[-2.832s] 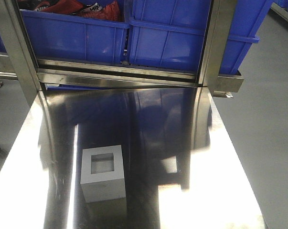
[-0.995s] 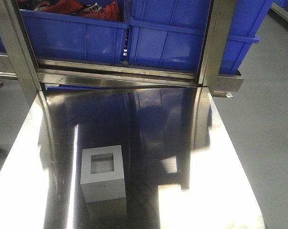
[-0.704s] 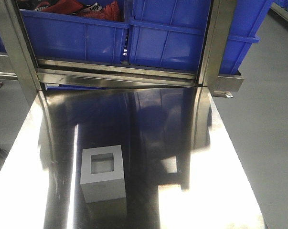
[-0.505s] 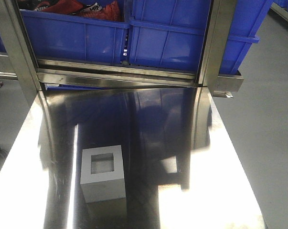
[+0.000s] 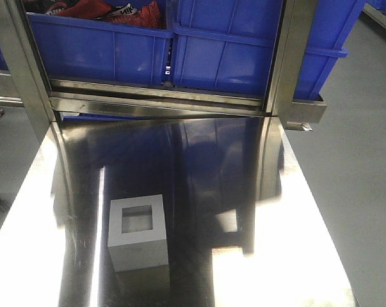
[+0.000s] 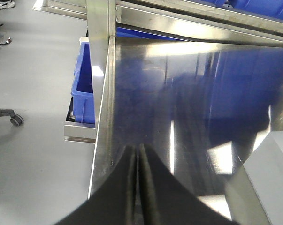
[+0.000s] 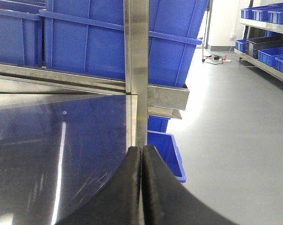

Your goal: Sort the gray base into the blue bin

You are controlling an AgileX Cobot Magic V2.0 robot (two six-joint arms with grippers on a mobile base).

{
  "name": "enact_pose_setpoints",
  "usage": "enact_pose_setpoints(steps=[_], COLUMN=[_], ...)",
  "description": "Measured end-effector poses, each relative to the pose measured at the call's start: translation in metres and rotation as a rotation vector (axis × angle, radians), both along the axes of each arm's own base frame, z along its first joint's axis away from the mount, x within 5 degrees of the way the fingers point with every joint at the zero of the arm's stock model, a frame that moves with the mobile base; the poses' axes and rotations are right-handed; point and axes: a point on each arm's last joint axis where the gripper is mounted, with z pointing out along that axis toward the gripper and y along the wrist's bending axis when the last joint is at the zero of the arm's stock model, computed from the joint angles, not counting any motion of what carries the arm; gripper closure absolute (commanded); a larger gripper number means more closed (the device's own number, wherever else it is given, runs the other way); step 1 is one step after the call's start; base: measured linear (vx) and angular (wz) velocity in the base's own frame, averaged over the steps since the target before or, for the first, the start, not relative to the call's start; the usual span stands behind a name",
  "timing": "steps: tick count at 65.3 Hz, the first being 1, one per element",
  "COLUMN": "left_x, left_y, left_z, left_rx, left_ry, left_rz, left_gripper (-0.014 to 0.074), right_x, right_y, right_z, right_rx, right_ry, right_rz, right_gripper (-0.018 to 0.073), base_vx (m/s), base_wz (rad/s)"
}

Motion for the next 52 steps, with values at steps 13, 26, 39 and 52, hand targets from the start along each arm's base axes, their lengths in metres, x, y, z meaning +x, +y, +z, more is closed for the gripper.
enact_pose_setpoints(steps=[13,26,39,52], left_x=[-0.0002,-0.0002,-0.0006,-0.0009], left_y=[0.0000,0.0000,0.0001,0.0002], left_z=[-0.0004,-0.0004,-0.0011,-0.0018], left_rx=[0.012,0.020,0.022,0.023], left_ry=[0.005,0.005,0.013,0.023], left_rz=[-0.006,-0.010,-0.010,-0.010], left_gripper=[0.0533,0.0395,0.0240,0.0213], right_x=[0.0000,0.0000,0.0000,0.0000], right_y=[0.0000,0.0000,0.0000,0.0000], right_z=[0.0000,0.0000,0.0000,0.0000], right_rx=[0.000,0.000,0.000,0.000], right_ry=[0.000,0.000,0.000,0.000], right_rz=[0.000,0.000,0.000,0.000], right_gripper=[0.0568,0.0568,0.0568,0.0568], base_vx=[0.00,0.00,0.00,0.00], base_wz=[0.00,0.00,0.00,0.00])
